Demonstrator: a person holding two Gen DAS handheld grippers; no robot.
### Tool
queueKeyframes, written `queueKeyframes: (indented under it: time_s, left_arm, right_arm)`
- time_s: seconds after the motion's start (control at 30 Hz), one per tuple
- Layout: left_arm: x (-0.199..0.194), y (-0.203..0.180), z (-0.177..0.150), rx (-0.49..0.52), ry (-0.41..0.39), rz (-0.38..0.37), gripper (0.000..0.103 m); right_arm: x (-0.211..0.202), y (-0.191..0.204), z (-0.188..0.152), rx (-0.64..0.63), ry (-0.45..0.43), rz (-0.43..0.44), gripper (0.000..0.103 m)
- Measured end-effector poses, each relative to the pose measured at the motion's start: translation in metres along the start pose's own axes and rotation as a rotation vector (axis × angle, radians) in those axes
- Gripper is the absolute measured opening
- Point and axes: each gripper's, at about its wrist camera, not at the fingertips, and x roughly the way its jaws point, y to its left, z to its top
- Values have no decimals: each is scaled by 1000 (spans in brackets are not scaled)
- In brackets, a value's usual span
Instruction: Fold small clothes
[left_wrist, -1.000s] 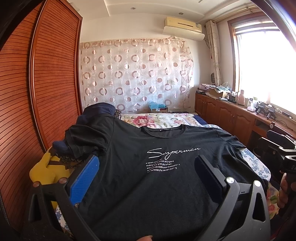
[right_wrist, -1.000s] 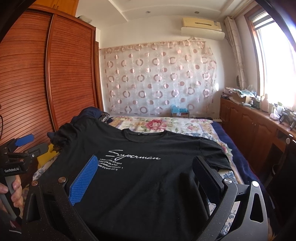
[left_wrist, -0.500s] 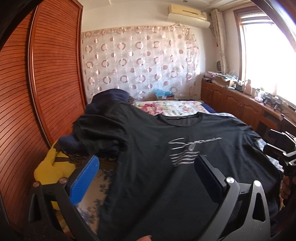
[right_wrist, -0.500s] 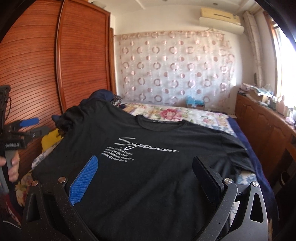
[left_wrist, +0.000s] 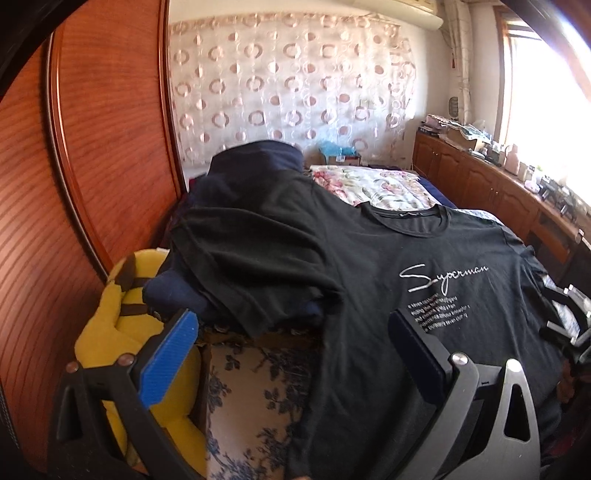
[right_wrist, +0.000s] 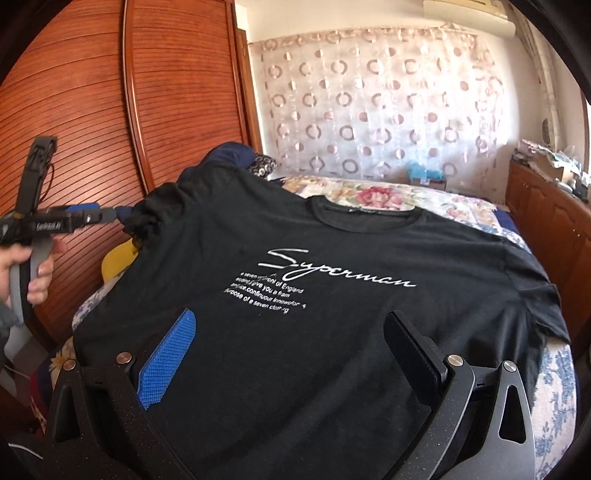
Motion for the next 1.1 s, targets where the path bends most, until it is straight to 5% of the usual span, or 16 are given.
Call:
queueKeyframes:
  time_s: [0.33,0.47,0.67,0.8,0.87,1.0,1.1]
  left_arm:
    - [40,54,35,-126,88,-54,97]
    - [61,72,37,-207,155,-83,76]
    - [77,93,40,-308,188,-111,71]
    - [82,94,42,-307,205,-106,48]
    - [86,96,43,-299,214,-102,45]
    - [84,92,47,-254,202,-95,12]
    - [71,80,54,-195,151,-73,5]
  right_arm:
    - [22,8,8,-8,32,48,103]
    - [28,15,5,-23,43,58,103]
    - [33,19,0,-40,57,59,103]
    - [34,15,-4,-30,60,56,103]
    - [35,13,-6,-19,63,57,103]
    - [35,11,-7,-2,63,62,103]
    - [35,10,-8,4,60,67,103]
